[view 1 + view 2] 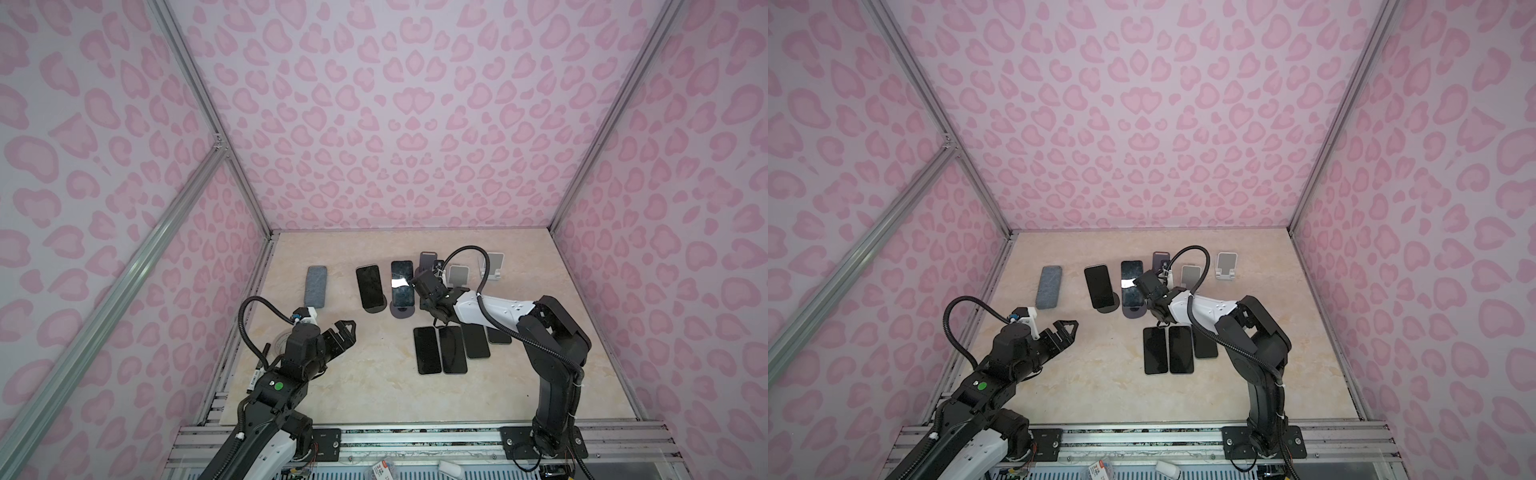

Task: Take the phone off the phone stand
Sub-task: 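Swing the right gripper toward the purple-edged phone on a far dark stand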

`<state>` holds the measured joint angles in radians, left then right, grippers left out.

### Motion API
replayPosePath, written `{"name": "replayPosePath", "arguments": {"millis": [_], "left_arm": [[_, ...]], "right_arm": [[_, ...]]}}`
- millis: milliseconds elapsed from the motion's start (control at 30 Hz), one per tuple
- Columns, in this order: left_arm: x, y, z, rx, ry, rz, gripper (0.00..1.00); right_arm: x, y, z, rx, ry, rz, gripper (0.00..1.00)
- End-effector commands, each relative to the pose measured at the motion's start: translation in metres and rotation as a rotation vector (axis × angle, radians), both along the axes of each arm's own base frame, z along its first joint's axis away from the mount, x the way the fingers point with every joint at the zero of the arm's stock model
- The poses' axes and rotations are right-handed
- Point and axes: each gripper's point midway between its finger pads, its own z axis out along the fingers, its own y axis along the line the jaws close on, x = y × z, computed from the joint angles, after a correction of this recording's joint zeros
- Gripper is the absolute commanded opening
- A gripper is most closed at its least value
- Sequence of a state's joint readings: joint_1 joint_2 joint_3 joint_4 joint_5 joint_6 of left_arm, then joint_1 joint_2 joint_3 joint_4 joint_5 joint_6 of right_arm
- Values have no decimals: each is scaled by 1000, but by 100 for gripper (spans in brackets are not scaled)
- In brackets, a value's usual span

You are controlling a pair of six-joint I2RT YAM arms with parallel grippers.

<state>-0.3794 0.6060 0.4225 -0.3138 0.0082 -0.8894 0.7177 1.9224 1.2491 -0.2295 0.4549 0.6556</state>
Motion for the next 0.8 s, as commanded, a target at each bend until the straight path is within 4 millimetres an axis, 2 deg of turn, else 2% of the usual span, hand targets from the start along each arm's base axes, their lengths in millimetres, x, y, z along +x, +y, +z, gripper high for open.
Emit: {"name": "replayPosePath", "arguments": {"millis": [0,200,333,467,600,767], "left_arm": [[3,0,5,13,-19,-4,99],[6,0,8,21,-24,-7,99],[9,-2,12,18,-27,-7,99],[13,-3,17,17,-30,-7,99],[19,-1,35,56,-61,-10,99],[27,5,74,117,-143,0,99]], "right_arm": [[1,-1,-8,1,13,3,57],[-1,1,-3,3,20,38,70],[-4,4,20,25,-5,76,79],[-12,2,56,29,-48,91,82],[-27,-7,83,41,-68,96,82],[-51,-20,95,73,-54,119,80]]}}
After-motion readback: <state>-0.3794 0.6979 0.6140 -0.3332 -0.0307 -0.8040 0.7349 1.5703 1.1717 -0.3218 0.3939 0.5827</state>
